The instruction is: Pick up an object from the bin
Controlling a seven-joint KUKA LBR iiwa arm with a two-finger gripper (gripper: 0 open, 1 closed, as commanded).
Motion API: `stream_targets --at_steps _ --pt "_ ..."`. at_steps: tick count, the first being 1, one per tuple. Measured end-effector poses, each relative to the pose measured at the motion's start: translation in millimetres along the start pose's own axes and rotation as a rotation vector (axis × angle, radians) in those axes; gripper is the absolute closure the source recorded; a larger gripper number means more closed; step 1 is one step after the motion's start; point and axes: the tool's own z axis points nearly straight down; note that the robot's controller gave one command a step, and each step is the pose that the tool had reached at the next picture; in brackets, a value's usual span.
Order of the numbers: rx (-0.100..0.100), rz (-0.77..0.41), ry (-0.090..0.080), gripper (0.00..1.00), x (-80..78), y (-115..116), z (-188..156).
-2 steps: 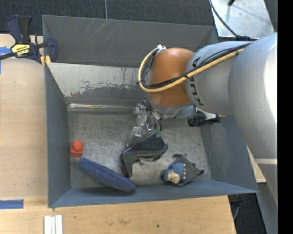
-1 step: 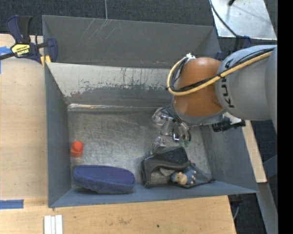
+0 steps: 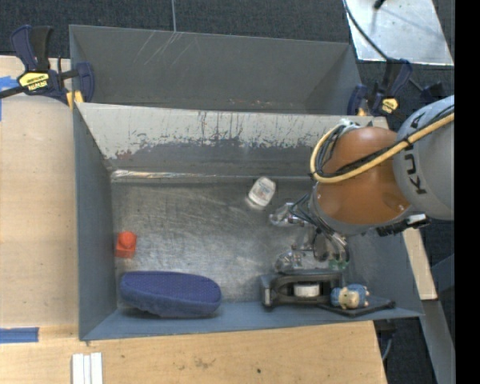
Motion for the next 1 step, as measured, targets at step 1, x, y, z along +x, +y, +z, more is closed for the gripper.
stream_targets --at_steps 1 --pt "0.008 -0.633 -0.037 0.0 1.1 -76.3 -10.9"
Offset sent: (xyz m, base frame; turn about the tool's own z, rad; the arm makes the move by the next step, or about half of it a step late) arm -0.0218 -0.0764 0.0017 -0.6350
